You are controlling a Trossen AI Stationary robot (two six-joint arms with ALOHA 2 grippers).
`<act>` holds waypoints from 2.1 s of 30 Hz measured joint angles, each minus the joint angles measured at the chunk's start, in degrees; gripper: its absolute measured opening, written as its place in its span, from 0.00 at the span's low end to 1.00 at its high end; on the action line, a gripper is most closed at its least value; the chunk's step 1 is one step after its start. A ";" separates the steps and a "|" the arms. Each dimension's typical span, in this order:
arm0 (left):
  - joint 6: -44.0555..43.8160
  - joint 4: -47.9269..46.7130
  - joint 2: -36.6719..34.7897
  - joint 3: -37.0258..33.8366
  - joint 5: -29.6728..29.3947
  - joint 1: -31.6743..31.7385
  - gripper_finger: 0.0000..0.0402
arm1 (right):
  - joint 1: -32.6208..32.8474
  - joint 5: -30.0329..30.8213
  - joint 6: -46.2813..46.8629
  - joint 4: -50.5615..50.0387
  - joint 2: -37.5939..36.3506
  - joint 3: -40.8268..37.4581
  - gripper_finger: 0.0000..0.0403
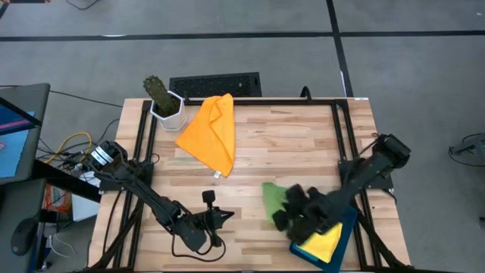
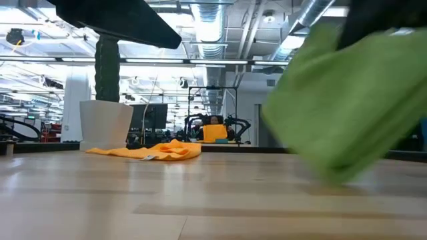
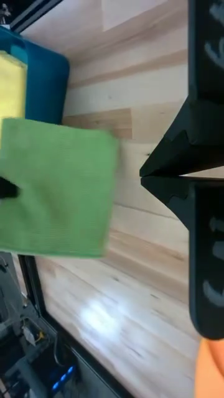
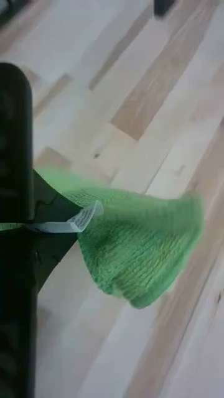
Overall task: Fold microfiber towels
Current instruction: Put the folded green microfiber towel into the blue bin
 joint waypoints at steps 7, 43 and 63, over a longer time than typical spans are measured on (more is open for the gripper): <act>1.14 -0.57 -0.03 0.00 -0.15 0.24 0.00 | 10.16 4.18 20.40 -10.44 -3.60 0.09 0.04; 0.81 1.11 -0.05 1.29 3.70 5.40 0.00 | 31.87 -11.18 42.00 -14.48 -2.87 0.21 0.11; 0.61 -2.86 -10.03 1.27 6.16 5.40 0.00 | 33.36 14.36 40.90 -17.82 -2.73 0.90 0.45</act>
